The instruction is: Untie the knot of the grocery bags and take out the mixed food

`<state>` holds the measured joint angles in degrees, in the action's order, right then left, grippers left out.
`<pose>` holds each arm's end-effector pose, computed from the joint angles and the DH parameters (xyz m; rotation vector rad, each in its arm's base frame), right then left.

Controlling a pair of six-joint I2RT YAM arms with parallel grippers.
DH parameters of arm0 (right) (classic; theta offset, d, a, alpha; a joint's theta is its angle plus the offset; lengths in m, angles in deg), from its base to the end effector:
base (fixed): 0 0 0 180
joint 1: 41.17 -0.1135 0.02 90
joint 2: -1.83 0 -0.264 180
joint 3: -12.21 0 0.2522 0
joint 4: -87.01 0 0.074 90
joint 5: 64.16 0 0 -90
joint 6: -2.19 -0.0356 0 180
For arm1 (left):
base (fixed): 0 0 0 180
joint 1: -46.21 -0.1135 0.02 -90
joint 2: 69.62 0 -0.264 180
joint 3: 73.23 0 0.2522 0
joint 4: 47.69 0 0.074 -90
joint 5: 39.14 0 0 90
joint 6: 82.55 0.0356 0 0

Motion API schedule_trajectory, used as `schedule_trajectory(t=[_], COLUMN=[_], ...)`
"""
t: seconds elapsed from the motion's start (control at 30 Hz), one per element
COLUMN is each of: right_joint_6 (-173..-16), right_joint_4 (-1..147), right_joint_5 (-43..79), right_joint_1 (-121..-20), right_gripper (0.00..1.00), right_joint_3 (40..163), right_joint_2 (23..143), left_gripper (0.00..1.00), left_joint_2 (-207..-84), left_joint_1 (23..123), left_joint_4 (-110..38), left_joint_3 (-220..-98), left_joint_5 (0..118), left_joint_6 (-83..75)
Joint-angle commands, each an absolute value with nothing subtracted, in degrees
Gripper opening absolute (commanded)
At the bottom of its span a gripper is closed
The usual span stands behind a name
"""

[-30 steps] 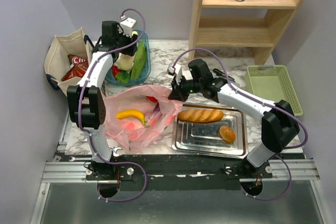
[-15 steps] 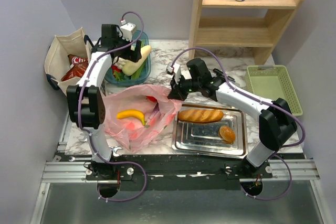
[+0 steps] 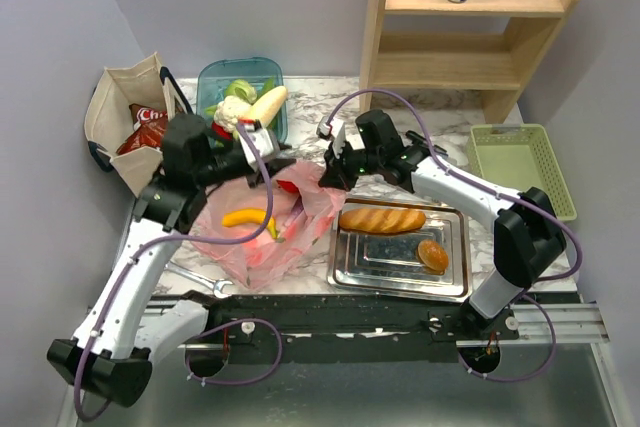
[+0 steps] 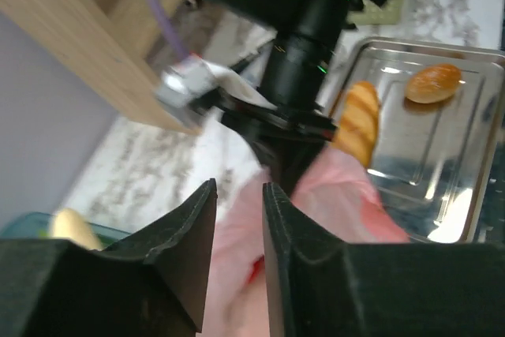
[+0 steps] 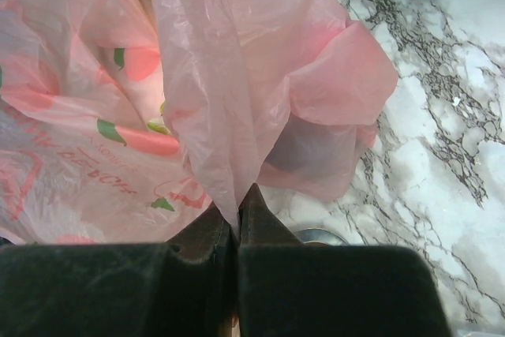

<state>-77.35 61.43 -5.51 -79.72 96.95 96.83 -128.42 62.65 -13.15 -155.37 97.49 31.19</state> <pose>0.2824 0.2487 0.2704 -1.2012 1.8733 0.8730 0.1954 -0.0846 0.4201 1.1115 1.3443 -0.6212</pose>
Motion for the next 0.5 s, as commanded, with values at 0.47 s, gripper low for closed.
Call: schedule_trajectory(t=[0.47], right_joint_6=[-80.03], right_joint_4=[62.44], right_joint_5=[-6.38], right_joint_1=[-79.49], right_gripper=[0.01], right_joint_3=[91.16], right_joint_2=[88.15], left_gripper=[0.35], left_joint_2=[-144.12], left_joint_1=[73.20], left_joint_4=[-17.57], left_joint_3=[-134.10], left_joint_5=[67.37], left_joint_6=[17.51])
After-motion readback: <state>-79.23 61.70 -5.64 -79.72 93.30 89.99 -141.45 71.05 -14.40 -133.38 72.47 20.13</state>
